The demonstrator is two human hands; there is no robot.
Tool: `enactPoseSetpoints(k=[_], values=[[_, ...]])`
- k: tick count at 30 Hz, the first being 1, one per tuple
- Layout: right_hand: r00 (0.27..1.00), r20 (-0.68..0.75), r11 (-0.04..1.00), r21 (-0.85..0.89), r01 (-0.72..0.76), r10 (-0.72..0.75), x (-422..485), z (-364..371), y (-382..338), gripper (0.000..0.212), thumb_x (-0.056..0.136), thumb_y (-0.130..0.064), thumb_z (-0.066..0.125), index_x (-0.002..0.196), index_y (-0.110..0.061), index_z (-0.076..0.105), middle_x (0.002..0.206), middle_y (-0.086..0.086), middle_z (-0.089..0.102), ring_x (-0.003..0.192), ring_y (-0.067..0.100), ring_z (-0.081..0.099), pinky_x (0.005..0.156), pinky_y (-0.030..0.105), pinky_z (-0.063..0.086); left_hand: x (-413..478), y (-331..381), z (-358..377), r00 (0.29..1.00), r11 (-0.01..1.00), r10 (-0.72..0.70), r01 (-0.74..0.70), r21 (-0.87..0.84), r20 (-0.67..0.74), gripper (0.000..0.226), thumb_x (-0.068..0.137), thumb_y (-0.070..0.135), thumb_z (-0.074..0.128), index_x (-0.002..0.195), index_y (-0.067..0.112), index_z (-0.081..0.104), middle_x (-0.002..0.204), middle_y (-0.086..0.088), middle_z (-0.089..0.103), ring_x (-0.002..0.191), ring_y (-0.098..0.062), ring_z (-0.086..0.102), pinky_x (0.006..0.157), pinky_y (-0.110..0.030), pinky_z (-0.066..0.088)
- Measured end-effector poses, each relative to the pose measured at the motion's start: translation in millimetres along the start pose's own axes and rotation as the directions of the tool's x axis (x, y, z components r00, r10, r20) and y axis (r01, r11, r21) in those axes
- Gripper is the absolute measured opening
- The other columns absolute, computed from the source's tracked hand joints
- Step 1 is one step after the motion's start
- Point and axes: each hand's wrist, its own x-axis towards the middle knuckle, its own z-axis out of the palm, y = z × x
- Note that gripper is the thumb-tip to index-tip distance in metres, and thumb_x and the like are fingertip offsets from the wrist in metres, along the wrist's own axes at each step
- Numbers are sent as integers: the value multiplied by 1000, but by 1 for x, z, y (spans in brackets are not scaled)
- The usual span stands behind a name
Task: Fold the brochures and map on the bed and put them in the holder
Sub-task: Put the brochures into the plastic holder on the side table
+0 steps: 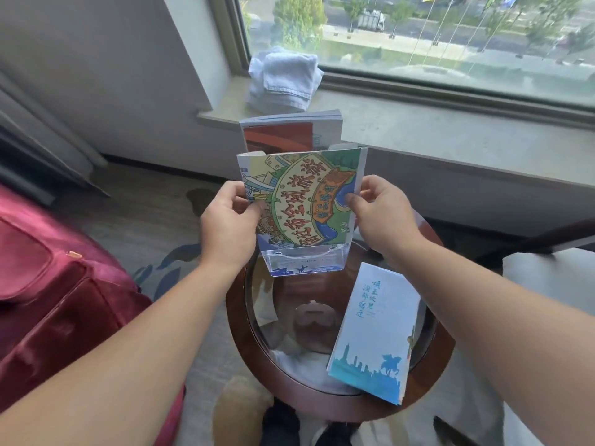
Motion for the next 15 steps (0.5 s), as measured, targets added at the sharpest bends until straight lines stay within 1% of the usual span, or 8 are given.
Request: enactPoseSetpoints(k=[3, 7, 9, 12, 15], values=[[1000, -3, 999, -48, 2, -2, 2, 5, 4, 19, 97, -25, 58, 80, -33, 60, 83, -17, 67, 77, 10, 66, 71, 41, 57, 0, -5, 2, 1000, 1000, -21, 21, 15, 0, 5, 92, 28, 64, 93, 31, 61, 85, 15, 68, 83, -7, 66, 59, -23, 50], [1000, -24, 997, -79, 7, -9, 3, 8, 11, 24, 97, -24, 58, 75, -35, 59, 78, -21, 61, 71, 4, 60, 58, 28, 46, -1, -11, 5, 999, 999, -40, 40, 23, 8, 6, 92, 31, 64, 89, 34, 60, 81, 15, 67, 80, -8, 65, 58, -22, 43], [1000, -26, 997, -78, -8, 6, 3, 9, 15, 19, 97, -25, 58, 80, -33, 62, 80, -21, 61, 73, 5, 59, 59, 29, 47, -2, -14, 7, 999, 999, -46, 46, 23, 13, 6, 92, 31, 64, 89, 34, 60, 80, 17, 67, 79, -4, 64, 57, -20, 43], [999, -33, 997, -62, -35, 33, 3, 9, 20, 12, 98, -25, 57, 92, -29, 67, 85, -19, 63, 80, 6, 60, 69, 35, 53, -3, -15, 9, 999, 999, -37, 37, 38, 16, 7, 93, 32, 63, 89, 36, 60, 80, 21, 65, 78, 0, 62, 55, -19, 42], [999, -45, 997, -74, -27, 24, 4, 7, 21, 18, 97, -26, 58, 83, -36, 65, 84, -22, 63, 78, 3, 60, 64, 31, 51, -3, -15, 9, 999, 998, -41, 40, 44, 17, 11, 93, 32, 62, 85, 39, 59, 79, 22, 66, 79, 1, 62, 58, -21, 46]])
